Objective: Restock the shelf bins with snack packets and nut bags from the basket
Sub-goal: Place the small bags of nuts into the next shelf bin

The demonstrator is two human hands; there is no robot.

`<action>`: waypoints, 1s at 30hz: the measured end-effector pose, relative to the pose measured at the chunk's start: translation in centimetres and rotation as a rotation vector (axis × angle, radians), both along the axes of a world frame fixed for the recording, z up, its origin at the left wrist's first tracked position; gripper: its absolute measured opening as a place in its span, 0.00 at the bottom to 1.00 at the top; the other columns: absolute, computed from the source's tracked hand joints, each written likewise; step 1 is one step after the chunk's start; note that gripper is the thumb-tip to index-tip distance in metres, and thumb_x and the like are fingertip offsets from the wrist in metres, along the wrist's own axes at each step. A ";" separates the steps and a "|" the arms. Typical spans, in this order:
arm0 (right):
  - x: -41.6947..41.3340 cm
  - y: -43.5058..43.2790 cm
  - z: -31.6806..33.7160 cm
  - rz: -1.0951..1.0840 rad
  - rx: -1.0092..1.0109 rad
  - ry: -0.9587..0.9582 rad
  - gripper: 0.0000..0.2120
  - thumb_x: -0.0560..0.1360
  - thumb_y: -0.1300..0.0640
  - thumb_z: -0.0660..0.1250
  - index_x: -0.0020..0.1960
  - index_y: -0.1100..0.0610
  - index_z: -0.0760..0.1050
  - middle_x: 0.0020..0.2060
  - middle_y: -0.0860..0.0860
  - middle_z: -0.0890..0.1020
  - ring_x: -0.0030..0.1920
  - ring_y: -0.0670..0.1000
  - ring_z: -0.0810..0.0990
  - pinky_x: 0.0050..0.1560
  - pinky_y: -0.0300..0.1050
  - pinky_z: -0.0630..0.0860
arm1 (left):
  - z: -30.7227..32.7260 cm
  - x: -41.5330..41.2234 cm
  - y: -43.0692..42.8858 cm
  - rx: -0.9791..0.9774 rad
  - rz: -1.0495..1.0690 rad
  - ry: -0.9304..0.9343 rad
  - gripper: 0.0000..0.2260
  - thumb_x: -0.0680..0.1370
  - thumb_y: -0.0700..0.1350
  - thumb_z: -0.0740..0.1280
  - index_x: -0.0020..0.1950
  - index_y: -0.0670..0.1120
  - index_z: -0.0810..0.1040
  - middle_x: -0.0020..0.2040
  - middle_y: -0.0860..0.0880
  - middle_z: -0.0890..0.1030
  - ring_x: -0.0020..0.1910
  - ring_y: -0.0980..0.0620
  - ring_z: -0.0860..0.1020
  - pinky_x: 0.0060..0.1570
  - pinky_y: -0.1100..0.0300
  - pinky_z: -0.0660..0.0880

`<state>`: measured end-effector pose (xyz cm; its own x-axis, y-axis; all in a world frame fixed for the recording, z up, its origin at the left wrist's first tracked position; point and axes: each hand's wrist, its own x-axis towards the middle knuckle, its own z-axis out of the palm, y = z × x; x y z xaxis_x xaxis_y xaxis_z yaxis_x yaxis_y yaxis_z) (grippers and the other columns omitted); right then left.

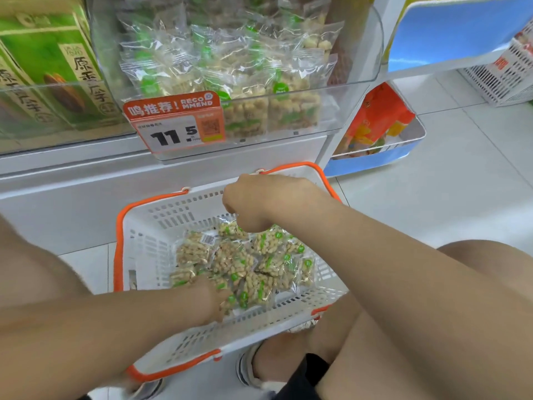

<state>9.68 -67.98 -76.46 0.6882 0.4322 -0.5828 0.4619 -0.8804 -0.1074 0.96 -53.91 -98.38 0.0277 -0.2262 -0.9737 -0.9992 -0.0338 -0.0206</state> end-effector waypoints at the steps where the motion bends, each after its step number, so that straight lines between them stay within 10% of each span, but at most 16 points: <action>1: 0.1 0.0 -0.1 0.001 -0.002 -0.002 0.07 0.78 0.66 0.61 0.51 0.56 0.75 0.46 0.54 0.77 0.38 0.54 0.77 0.35 0.46 0.72 | -0.1 0.1 0.1 0.010 -0.033 -0.039 0.30 0.87 0.47 0.60 0.84 0.63 0.51 0.85 0.45 0.48 0.67 0.34 0.74 0.50 0.45 0.76; 4: 0.2 -0.1 0.0 0.002 -0.010 -0.011 0.09 0.78 0.66 0.61 0.42 0.56 0.69 0.41 0.54 0.75 0.35 0.54 0.74 0.33 0.46 0.70 | 0.4 0.9 0.2 -0.132 0.013 -0.076 0.28 0.85 0.43 0.64 0.81 0.57 0.57 0.64 0.41 0.75 0.42 0.41 0.74 0.42 0.47 0.75; 8: 0.3 -0.2 0.4 -0.020 -0.019 -0.020 0.06 0.79 0.65 0.61 0.46 0.56 0.73 0.46 0.54 0.75 0.35 0.53 0.73 0.33 0.46 0.68 | 1.8 2.4 0.2 -0.350 0.168 -0.074 0.22 0.85 0.39 0.65 0.76 0.50 0.63 0.39 0.46 0.74 0.33 0.46 0.72 0.45 0.47 0.78; 14: 0.3 -0.2 1.1 -0.041 0.008 -0.003 0.19 0.82 0.60 0.62 0.73 0.55 0.72 0.63 0.55 0.77 0.51 0.57 0.80 0.47 0.49 0.79 | 4.9 3.4 -0.1 -0.473 0.562 -0.067 0.18 0.83 0.35 0.60 0.71 0.47 0.67 0.40 0.48 0.74 0.34 0.50 0.72 0.32 0.53 0.72; 19: 0.6 -1.1 1.9 -0.103 -0.024 -0.044 0.11 0.78 0.66 0.62 0.39 0.57 0.68 0.40 0.54 0.73 0.34 0.56 0.70 0.35 0.46 0.67 | 10.7 5.5 -1.5 -0.736 0.878 -0.106 0.03 0.83 0.48 0.57 0.53 0.52 0.70 0.43 0.52 0.76 0.40 0.50 0.73 0.40 0.51 0.72; 24: 0.4 -2.2 3.1 -0.151 -0.104 -0.020 0.06 0.78 0.57 0.70 0.47 0.58 0.75 0.38 0.51 0.76 0.33 0.52 0.73 0.32 0.44 0.69 | 16.7 7.0 -2.5 -1.130 1.304 -0.098 0.05 0.82 0.47 0.60 0.52 0.51 0.75 0.35 0.53 0.83 0.36 0.51 0.83 0.42 0.50 0.81; 30: 0.3 -3.4 5.0 -0.286 0.145 0.165 0.18 0.65 0.43 0.83 0.29 0.51 0.79 0.22 0.41 0.77 0.27 0.45 0.78 0.28 0.37 0.74 | 21.7 7.4 -4.0 -1.410 1.620 -0.215 0.14 0.82 0.45 0.61 0.41 0.40 0.81 0.29 0.46 0.83 0.29 0.50 0.81 0.28 0.60 0.73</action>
<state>9.94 -71.40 -71.43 0.6952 0.3221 -0.6426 0.1651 -0.9416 -0.2934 8.32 -57.87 -76.72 0.9440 -0.2747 -0.1828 -0.0739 -0.7159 0.6943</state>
